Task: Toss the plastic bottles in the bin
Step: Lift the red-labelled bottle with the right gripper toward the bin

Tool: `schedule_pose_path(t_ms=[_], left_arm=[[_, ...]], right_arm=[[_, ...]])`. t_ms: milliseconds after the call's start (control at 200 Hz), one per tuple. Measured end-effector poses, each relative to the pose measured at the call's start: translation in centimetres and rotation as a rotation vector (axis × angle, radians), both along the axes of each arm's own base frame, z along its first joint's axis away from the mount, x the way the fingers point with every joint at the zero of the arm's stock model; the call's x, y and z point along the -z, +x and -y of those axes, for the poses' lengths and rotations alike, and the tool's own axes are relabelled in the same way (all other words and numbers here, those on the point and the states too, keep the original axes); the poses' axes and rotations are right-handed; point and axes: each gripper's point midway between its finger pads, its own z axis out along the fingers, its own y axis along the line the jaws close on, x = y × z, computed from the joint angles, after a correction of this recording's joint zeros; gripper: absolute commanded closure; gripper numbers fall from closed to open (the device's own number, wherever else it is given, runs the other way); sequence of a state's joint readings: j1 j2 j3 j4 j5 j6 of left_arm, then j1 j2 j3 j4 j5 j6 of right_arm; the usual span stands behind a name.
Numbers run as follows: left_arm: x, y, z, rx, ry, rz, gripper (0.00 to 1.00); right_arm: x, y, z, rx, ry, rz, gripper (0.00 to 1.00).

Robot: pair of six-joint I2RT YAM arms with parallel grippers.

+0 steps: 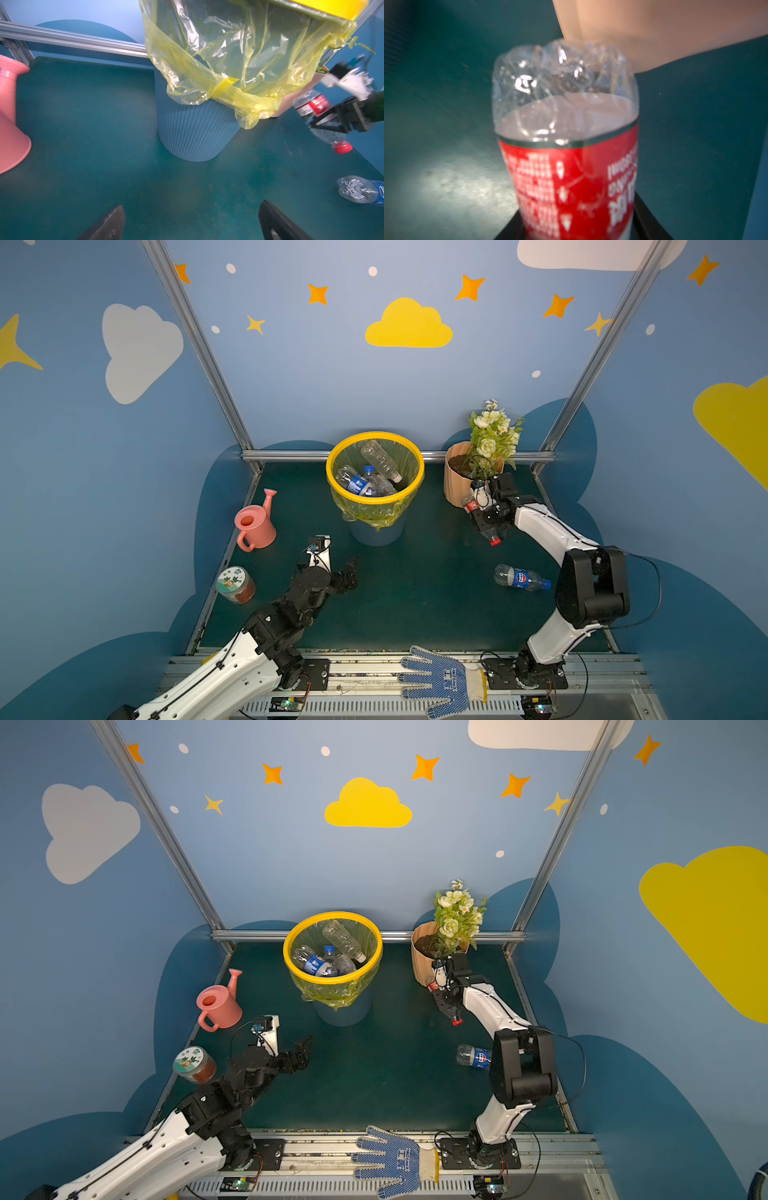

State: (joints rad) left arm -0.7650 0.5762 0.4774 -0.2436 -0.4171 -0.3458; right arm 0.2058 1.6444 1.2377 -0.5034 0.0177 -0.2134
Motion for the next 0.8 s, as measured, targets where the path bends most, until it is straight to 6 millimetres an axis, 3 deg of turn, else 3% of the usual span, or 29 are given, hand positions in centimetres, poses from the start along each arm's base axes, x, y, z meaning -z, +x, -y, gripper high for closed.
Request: schedule_pose_path(t_ms=[185,360,511,801], left_arm=[[-0.6,-0.2,-0.2,-0.001,-0.019,0.017,0.0],[-0.7,-0.2,-0.2,-0.005,-0.026,0.02,0.0],[-1.0,-0.3,-0.4,-0.009,-0.042,0.029,0.0],[-1.0,-0.9,-1.8,-0.053,-0.087,0.069,0.0]], right_arm=[[-5.5,-2.0,-1.8,-0.014,0.242,0.141,0.52],[-11.9,-4.1,-3.5,-0.054,0.484,0.305,0.51],[-19.3,-6.1,-4.5,-0.112,0.649,0.48,0.49],[-33.5,-10.0,-3.9,-0.148,0.887,0.82,0.5]])
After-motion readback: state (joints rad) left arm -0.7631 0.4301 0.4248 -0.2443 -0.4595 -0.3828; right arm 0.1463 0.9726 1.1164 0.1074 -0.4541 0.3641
